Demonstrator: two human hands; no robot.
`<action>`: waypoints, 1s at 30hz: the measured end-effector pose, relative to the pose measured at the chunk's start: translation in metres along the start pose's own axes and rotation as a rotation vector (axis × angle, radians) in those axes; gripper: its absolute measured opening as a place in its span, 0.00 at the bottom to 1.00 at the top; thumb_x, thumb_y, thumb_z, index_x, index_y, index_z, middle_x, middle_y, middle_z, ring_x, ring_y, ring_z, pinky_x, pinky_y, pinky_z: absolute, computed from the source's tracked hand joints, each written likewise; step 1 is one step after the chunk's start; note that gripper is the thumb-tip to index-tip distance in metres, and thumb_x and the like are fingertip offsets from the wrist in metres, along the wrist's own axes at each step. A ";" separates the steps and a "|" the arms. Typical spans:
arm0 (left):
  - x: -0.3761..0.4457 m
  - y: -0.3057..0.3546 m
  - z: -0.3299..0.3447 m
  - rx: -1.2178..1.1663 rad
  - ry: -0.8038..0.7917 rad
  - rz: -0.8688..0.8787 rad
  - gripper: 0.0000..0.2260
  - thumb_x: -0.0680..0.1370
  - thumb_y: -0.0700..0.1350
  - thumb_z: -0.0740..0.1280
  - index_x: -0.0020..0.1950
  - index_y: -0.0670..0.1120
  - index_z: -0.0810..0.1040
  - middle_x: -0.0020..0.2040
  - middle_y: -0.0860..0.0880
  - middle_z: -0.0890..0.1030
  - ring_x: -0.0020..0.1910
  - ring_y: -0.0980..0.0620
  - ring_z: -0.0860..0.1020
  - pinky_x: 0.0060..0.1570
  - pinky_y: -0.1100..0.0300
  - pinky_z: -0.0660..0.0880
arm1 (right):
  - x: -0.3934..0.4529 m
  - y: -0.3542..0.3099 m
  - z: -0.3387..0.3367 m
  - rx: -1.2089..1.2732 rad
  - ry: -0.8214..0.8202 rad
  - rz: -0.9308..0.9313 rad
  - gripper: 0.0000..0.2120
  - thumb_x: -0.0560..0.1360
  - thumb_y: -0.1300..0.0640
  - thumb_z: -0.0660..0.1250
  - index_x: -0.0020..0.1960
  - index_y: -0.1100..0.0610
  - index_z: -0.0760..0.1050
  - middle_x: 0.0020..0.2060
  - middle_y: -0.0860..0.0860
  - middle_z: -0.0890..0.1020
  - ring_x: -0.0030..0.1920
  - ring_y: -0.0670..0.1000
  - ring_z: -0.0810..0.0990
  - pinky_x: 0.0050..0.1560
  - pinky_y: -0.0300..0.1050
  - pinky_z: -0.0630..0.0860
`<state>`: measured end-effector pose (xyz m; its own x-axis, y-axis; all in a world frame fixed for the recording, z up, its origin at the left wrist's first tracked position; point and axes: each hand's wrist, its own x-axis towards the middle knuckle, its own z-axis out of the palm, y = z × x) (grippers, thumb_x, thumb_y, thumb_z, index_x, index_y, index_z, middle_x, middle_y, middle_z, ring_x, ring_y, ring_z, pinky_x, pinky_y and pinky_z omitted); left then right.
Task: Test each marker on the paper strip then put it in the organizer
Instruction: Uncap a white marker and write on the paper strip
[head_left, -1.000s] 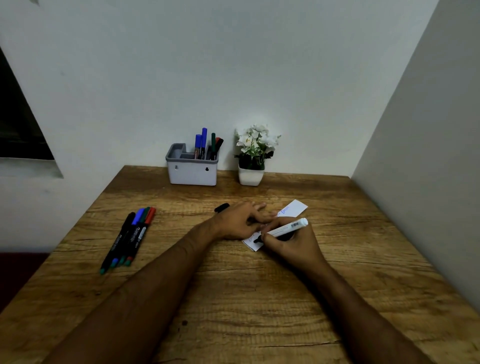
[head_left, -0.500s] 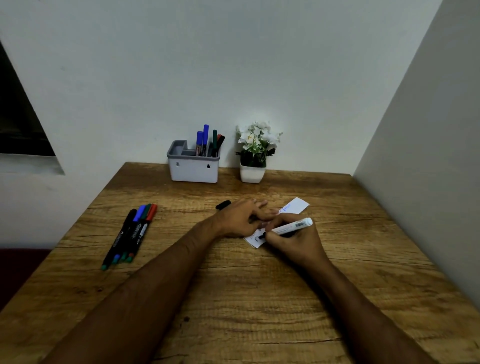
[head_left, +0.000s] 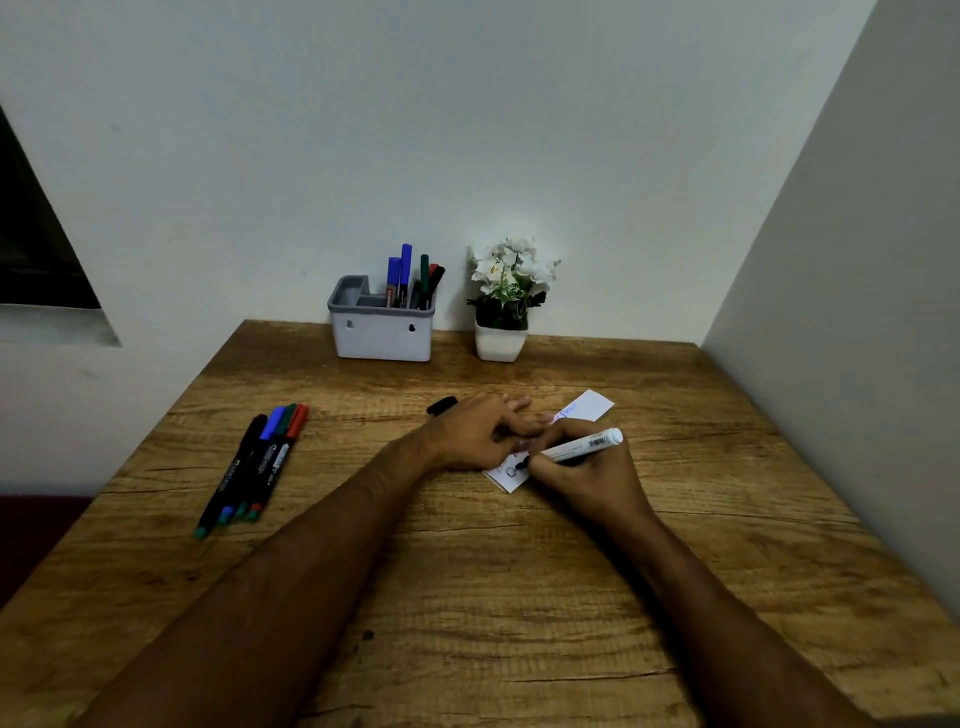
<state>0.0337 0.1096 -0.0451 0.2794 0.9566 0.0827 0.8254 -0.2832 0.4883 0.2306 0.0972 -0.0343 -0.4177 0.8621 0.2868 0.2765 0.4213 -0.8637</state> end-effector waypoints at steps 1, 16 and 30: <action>0.000 -0.001 0.000 0.003 -0.004 -0.008 0.19 0.81 0.47 0.66 0.70 0.61 0.73 0.79 0.48 0.63 0.79 0.46 0.58 0.76 0.47 0.58 | 0.000 0.000 0.000 0.002 0.007 0.003 0.06 0.69 0.67 0.75 0.37 0.58 0.83 0.34 0.49 0.86 0.36 0.47 0.84 0.35 0.40 0.78; -0.001 0.002 0.000 0.008 0.014 0.002 0.18 0.81 0.46 0.66 0.71 0.58 0.74 0.78 0.49 0.64 0.78 0.50 0.58 0.72 0.59 0.51 | 0.002 0.002 -0.001 0.022 0.091 0.027 0.08 0.69 0.67 0.74 0.35 0.57 0.83 0.33 0.48 0.86 0.34 0.42 0.84 0.34 0.33 0.75; -0.001 0.001 0.000 -0.030 0.044 -0.006 0.19 0.80 0.49 0.68 0.71 0.59 0.73 0.76 0.50 0.68 0.77 0.52 0.62 0.77 0.50 0.58 | 0.004 0.004 -0.002 0.055 0.116 0.088 0.05 0.70 0.64 0.75 0.36 0.57 0.83 0.32 0.49 0.85 0.33 0.43 0.82 0.32 0.36 0.74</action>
<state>0.0341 0.1080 -0.0442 0.2519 0.9607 0.1169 0.8118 -0.2755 0.5149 0.2320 0.1031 -0.0354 -0.2903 0.9231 0.2524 0.2587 0.3296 -0.9080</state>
